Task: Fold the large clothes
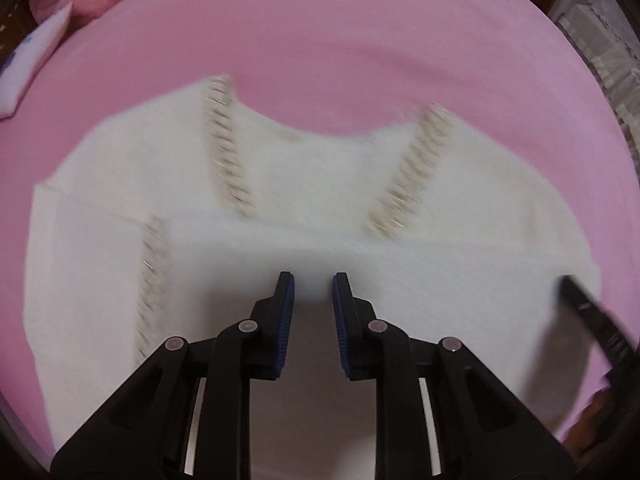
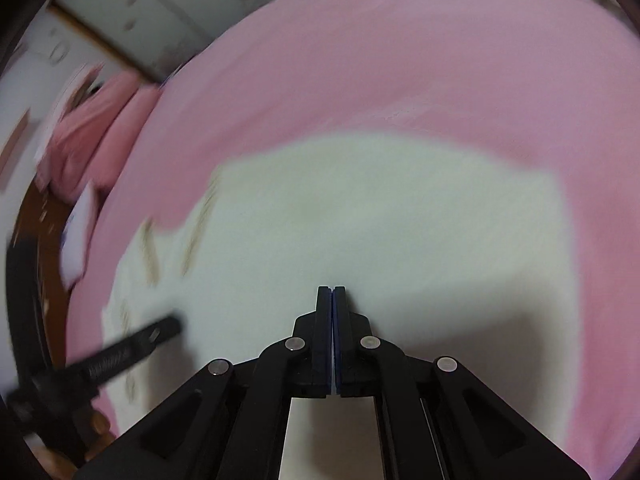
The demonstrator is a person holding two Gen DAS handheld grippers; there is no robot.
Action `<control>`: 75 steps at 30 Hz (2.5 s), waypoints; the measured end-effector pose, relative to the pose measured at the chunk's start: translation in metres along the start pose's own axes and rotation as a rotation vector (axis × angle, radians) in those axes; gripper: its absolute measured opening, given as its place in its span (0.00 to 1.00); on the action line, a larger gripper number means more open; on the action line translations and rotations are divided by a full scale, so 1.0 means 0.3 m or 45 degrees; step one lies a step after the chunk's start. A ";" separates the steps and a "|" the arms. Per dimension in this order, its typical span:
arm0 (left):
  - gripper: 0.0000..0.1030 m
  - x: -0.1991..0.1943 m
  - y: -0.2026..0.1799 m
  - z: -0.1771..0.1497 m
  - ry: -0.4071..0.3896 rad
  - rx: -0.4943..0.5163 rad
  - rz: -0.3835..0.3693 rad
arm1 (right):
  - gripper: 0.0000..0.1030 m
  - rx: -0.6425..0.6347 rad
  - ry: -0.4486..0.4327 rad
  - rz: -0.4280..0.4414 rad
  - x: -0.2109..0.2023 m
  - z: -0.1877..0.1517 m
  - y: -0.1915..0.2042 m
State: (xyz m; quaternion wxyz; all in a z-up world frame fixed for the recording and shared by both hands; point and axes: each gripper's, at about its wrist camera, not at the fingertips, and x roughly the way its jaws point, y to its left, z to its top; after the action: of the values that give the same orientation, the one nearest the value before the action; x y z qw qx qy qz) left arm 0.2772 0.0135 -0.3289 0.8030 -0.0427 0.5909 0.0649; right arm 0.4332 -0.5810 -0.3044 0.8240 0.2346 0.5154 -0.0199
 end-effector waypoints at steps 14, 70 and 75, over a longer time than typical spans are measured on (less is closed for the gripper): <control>0.17 -0.009 0.067 -0.158 -0.036 0.189 0.248 | 0.00 0.239 0.109 -0.004 -0.152 -0.210 -0.381; 0.72 -0.847 0.805 -1.469 0.279 -0.330 -0.051 | 0.85 0.179 0.032 -0.054 -0.880 -1.262 0.038; 0.72 -0.876 0.868 -1.524 0.262 -0.468 -0.115 | 0.88 0.304 0.066 -0.039 -0.874 -1.290 -0.117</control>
State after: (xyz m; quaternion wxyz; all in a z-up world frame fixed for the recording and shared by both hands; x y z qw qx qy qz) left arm -0.2714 0.1902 -0.2122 0.7193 -0.2213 0.6453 0.1307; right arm -0.0242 -0.5096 -0.2310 0.7762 0.3235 0.5340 -0.0876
